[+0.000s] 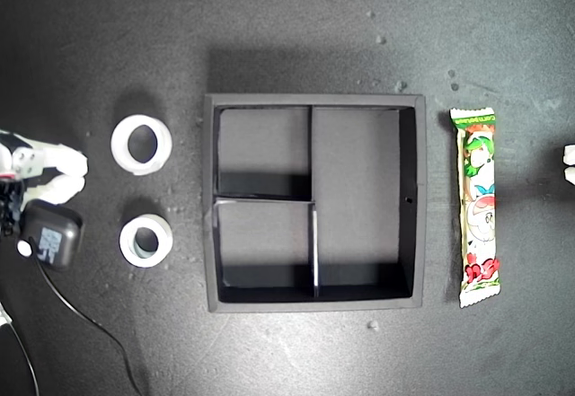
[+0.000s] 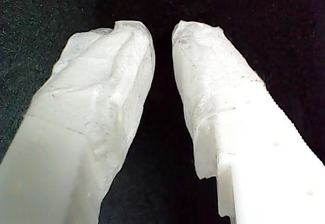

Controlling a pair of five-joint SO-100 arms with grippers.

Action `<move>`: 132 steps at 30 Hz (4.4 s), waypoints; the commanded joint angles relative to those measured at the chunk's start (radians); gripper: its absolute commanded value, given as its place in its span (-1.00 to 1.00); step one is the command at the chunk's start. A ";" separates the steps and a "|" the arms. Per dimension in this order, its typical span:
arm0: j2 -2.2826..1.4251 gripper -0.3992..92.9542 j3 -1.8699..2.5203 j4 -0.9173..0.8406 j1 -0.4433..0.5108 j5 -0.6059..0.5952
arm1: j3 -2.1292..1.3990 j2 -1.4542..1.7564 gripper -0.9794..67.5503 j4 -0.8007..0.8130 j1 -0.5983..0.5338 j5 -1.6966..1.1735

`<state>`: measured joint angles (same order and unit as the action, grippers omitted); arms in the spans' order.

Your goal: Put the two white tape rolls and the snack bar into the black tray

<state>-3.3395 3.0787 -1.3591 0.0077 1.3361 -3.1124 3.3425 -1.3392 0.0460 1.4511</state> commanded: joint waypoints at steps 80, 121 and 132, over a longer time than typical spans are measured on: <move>0.824 -0.72 -0.604 0.347 -0.006 -0.327 | 1.279 -1.450 -0.34 0.115 -0.084 -0.769; 1.428 -0.69 -0.799 0.511 -0.026 -0.408 | 1.368 -1.873 -0.26 0.224 -0.241 -0.839; 1.565 -0.99 -0.859 0.515 -0.067 -0.411 | 1.401 -2.011 -0.69 0.298 -0.281 -0.839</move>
<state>-1.7656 2.2473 -0.8560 -0.0491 0.9281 -1.7365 1.3376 -1.0630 -0.2224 0.6627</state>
